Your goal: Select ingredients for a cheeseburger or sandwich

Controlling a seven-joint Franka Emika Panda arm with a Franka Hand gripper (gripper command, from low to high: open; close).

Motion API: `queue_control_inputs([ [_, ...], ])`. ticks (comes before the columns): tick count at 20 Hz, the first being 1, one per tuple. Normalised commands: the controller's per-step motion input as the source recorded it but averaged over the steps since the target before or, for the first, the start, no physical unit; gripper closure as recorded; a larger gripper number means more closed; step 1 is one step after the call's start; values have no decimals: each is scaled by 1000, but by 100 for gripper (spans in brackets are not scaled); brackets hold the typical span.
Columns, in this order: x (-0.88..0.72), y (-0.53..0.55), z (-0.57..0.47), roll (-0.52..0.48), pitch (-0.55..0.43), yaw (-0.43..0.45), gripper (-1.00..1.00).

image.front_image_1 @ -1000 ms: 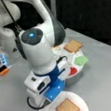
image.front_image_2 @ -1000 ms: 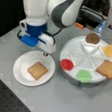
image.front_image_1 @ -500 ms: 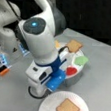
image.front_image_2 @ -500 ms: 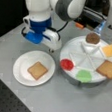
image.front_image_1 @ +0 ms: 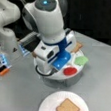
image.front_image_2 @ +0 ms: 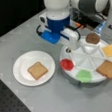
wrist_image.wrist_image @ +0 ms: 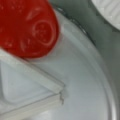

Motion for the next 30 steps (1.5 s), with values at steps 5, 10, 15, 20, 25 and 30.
queue_control_inputs([
  [5,-535,268,-171,-292,-21,-63,-100],
  [10,-576,482,-202,-343,-51,38,-100],
  [15,-439,554,-117,-284,-136,118,-100],
  [20,-281,168,-45,-171,-146,138,-100],
  [25,-229,-221,50,-106,-87,235,-100],
  [30,-205,-315,83,23,-26,232,-100],
])
